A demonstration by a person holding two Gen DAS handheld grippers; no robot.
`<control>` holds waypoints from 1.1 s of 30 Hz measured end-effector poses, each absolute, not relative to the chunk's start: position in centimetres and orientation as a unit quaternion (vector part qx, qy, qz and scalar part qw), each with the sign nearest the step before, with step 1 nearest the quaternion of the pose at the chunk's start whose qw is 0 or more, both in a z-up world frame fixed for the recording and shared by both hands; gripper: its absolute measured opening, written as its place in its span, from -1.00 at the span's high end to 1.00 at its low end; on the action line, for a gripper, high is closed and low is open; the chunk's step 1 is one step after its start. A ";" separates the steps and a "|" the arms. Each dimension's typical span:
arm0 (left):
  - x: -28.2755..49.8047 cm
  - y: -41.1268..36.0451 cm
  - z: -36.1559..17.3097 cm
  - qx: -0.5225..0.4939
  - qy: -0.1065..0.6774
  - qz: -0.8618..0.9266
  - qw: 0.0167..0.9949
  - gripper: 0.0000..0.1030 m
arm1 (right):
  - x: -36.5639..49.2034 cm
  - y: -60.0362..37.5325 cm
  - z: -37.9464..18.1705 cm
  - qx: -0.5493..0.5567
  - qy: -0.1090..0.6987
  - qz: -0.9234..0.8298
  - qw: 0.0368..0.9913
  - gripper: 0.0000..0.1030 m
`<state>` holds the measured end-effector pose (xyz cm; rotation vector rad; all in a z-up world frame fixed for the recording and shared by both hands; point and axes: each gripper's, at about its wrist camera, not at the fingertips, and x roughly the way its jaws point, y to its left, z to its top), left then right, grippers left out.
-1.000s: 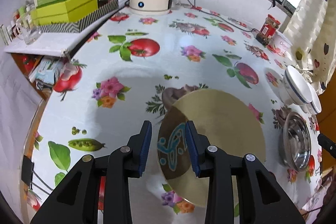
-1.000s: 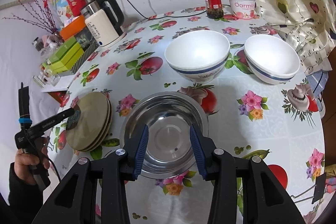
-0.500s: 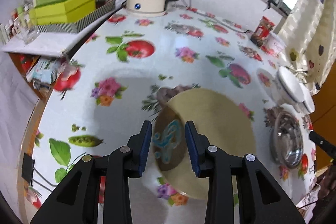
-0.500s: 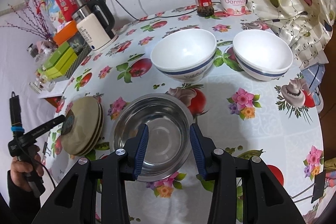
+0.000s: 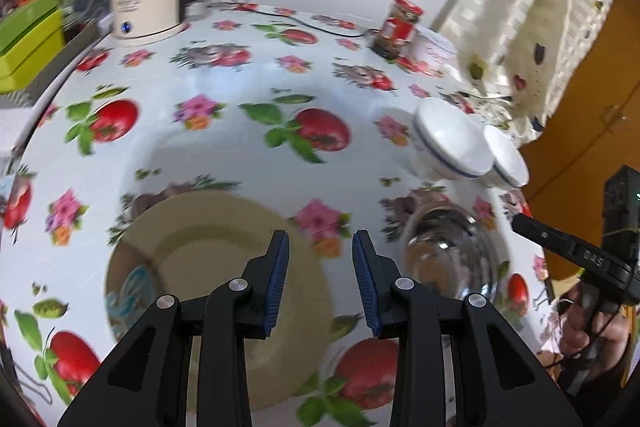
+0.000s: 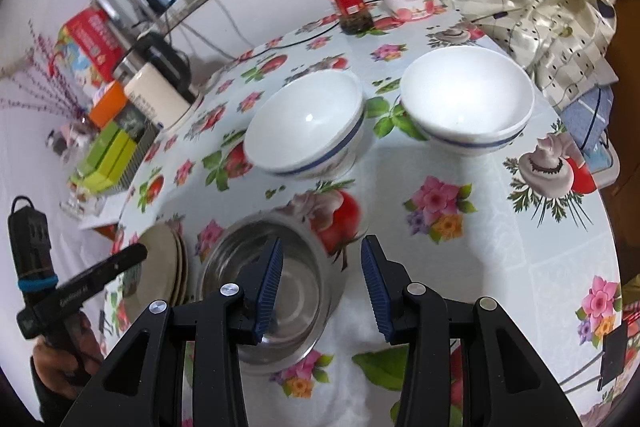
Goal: Organize plates and bowls
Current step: 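Open the left tool and withdraw it from the plate stack toward the white bowls, then close the left tool on the rim of a blue-rimmed white bowl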
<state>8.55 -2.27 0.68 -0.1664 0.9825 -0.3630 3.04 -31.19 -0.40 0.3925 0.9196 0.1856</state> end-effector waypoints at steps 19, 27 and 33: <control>16.9 -11.0 1.1 -0.111 0.497 -0.251 0.824 0.34 | 8.3 -32.7 0.5 0.219 0.429 0.083 0.872 0.46; 19.5 -13.2 0.3 -0.119 0.505 -0.256 0.816 0.34 | 10.9 -33.3 -0.5 0.235 0.437 0.067 0.866 0.47; 20.1 -14.1 -0.5 -0.112 0.508 -0.263 0.813 0.41 | 11.4 -33.0 -1.0 0.236 0.442 0.069 0.863 0.62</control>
